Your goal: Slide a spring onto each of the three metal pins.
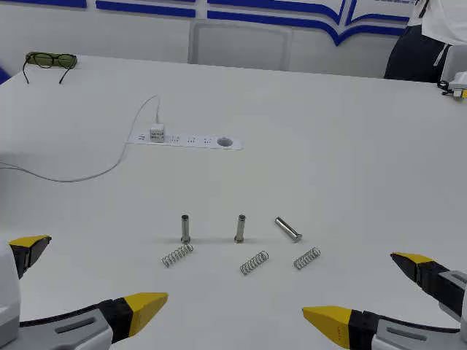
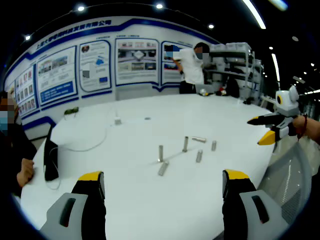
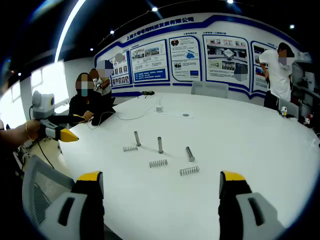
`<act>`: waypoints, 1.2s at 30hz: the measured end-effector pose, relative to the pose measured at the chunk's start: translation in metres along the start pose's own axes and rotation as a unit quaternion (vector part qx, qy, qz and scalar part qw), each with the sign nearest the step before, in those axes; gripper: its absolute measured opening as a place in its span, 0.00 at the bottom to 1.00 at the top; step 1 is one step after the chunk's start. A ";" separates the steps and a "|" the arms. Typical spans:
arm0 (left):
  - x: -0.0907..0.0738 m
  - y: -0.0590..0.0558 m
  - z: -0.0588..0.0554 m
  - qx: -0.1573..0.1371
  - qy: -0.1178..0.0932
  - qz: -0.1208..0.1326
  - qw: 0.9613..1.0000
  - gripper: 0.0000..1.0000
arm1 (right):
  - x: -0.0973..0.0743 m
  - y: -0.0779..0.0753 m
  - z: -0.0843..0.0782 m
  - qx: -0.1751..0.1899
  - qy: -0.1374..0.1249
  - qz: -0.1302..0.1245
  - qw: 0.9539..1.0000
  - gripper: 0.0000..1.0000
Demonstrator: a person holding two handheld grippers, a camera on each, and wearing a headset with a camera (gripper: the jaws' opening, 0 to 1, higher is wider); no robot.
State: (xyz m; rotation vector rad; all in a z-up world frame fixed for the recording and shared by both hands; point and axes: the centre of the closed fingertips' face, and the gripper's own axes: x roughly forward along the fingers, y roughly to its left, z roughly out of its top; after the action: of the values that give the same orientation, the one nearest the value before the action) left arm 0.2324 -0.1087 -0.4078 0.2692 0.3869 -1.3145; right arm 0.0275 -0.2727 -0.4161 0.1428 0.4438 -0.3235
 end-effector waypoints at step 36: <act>0.005 0.000 0.007 0.003 -0.012 -0.003 1.000 0.96 | 0.001 -0.003 0.001 0.013 -0.009 -0.006 1.000 0.90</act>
State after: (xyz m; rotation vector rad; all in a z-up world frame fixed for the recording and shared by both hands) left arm 0.2340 -0.1157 -0.4032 0.2560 0.3634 -1.3244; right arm 0.0278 -0.2757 -0.4154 0.1621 0.4235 -0.3425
